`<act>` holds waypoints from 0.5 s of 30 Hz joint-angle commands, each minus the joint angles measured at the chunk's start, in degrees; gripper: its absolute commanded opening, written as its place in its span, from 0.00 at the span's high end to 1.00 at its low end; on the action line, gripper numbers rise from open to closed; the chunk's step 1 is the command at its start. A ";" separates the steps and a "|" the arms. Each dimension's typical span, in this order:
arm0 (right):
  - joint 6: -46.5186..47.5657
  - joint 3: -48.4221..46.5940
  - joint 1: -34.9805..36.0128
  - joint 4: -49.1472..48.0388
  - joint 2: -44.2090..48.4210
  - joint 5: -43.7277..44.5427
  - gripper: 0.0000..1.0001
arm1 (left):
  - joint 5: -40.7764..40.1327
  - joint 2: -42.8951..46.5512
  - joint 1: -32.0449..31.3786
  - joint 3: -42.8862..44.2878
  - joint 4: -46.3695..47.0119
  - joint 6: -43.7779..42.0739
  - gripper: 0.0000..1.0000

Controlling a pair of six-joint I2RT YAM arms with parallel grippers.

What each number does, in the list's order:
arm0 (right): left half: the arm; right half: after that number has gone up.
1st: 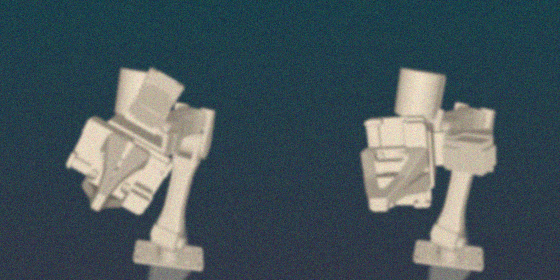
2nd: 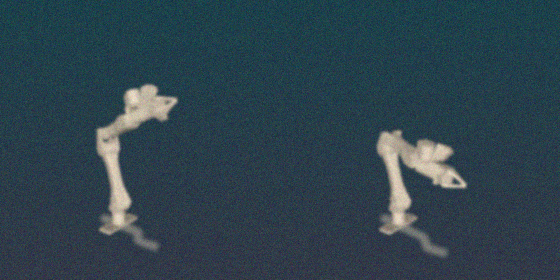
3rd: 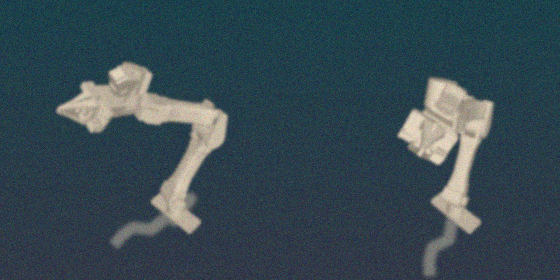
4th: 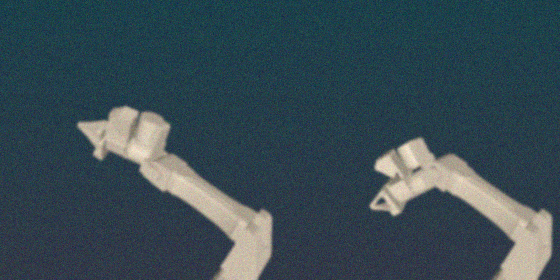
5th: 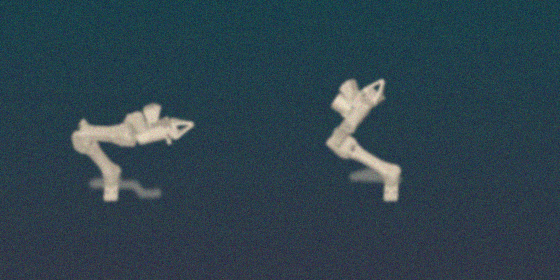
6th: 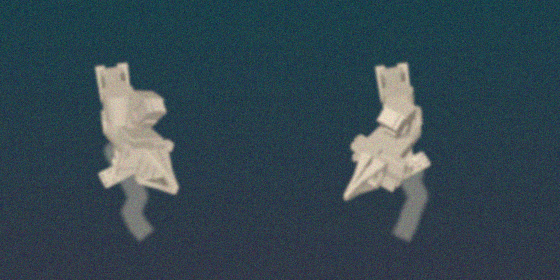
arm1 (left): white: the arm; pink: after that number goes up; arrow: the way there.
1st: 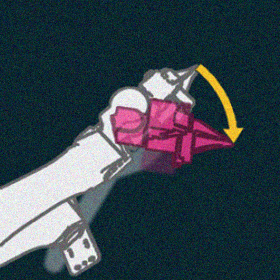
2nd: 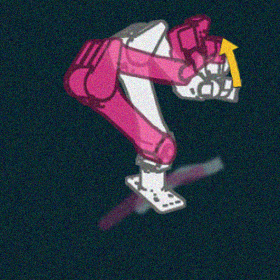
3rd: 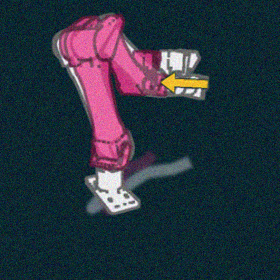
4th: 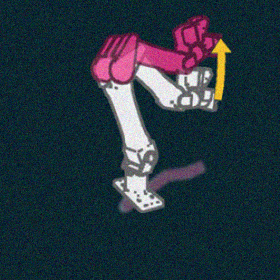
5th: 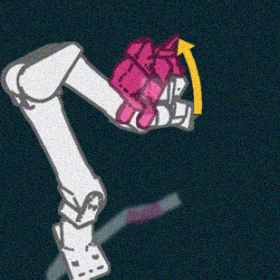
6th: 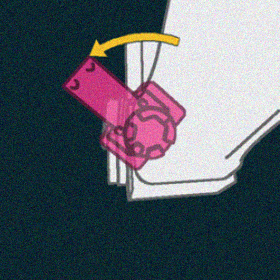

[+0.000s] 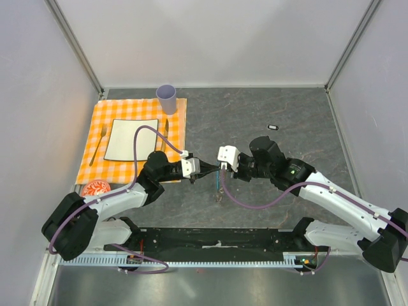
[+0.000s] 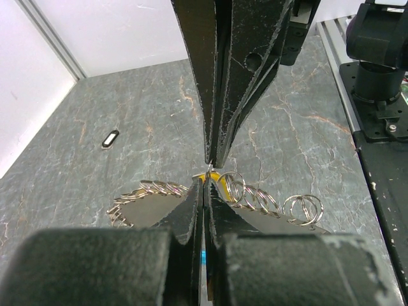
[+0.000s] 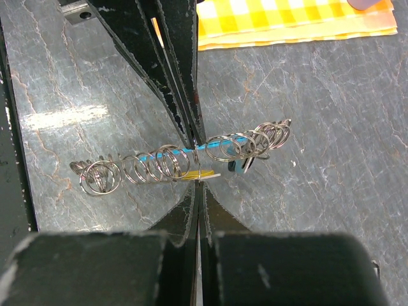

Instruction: Put the keys on the keyring

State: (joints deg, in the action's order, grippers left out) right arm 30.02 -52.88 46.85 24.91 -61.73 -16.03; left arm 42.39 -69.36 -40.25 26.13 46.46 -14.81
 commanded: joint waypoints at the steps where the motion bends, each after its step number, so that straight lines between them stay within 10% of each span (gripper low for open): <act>1: -0.40 -0.47 -0.18 -1.26 0.30 -0.75 1.00 | 1.90 1.16 0.17 0.68 5.05 1.36 0.98; 15: 0.13 -0.20 -0.27 -1.79 1.44 -2.86 1.00 | 2.17 0.90 0.17 0.85 4.96 1.36 0.98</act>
State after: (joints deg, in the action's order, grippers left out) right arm 30.02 -52.88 46.72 24.88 -61.65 -16.93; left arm 42.78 -69.36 -40.25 26.13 46.85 -14.70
